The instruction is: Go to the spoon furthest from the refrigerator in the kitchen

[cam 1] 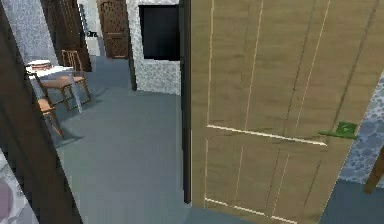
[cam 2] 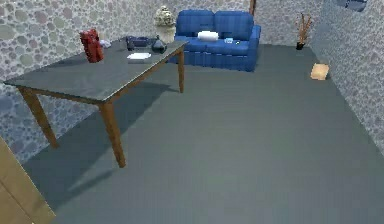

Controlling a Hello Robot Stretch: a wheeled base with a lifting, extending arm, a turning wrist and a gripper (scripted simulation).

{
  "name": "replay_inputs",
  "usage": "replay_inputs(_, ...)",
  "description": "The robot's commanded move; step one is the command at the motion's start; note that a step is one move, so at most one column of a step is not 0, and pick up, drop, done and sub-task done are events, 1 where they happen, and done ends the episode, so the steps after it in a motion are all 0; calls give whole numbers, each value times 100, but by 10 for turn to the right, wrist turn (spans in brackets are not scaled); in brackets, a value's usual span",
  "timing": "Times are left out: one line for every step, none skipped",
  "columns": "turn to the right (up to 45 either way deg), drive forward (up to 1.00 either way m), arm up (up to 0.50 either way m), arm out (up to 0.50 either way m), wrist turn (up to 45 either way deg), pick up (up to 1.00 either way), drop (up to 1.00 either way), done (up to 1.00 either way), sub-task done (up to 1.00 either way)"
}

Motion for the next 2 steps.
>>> replay_inputs(450,0,0,0,0,0,0,0,0)
replay_inputs(450,0,0,0,0,0,0,0,0)
